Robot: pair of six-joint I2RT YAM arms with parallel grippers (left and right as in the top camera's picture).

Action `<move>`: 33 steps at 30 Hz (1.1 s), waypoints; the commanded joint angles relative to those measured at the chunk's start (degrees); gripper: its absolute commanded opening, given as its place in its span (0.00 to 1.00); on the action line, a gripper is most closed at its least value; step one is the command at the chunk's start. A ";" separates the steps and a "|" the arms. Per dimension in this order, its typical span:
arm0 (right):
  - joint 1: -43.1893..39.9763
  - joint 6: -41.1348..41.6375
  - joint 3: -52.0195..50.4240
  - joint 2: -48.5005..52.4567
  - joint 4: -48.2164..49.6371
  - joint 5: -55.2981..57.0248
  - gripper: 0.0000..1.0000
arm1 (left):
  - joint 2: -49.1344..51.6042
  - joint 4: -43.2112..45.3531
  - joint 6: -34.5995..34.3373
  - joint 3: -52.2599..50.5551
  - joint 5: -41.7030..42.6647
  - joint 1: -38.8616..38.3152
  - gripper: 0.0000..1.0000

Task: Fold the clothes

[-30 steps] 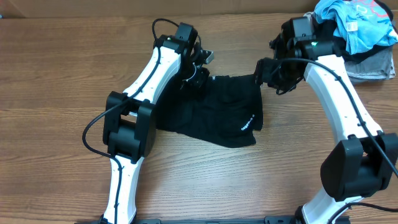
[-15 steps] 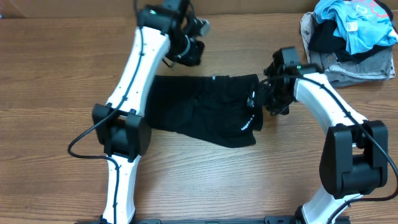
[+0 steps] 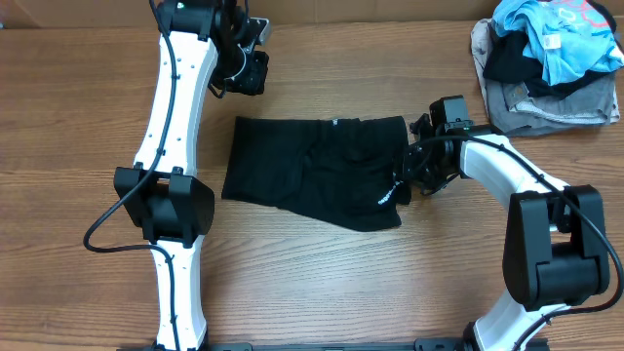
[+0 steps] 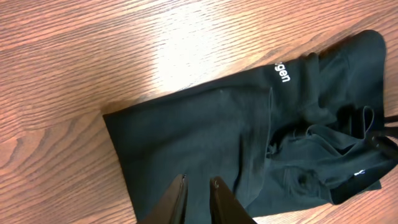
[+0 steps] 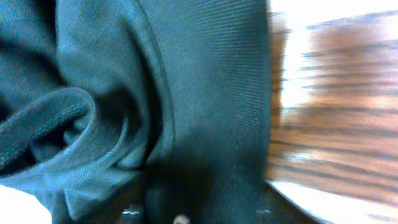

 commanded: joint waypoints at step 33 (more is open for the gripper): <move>1.49 -8.04 21.94 -10.97 -25.66 -6.43 0.04 | 0.26 0.44 -0.52 1.22 -9.35 9.75 0.29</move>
